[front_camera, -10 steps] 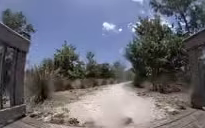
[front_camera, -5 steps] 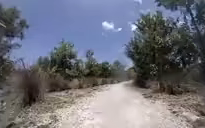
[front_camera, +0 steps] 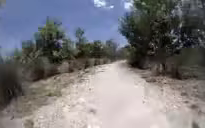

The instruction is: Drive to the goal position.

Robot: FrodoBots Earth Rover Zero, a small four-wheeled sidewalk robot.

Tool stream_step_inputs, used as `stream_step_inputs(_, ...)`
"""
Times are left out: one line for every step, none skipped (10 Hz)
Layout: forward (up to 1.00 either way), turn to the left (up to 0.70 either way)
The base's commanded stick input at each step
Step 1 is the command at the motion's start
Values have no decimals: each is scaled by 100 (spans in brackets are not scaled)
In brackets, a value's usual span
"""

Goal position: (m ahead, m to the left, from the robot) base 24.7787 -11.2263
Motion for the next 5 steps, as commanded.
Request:
stream_step_inputs(85, 0)
stream_step_inputs(85, 0)
stream_step_inputs(85, 0)
stream_step_inputs(85, 0)
stream_step_inputs(85, 0)
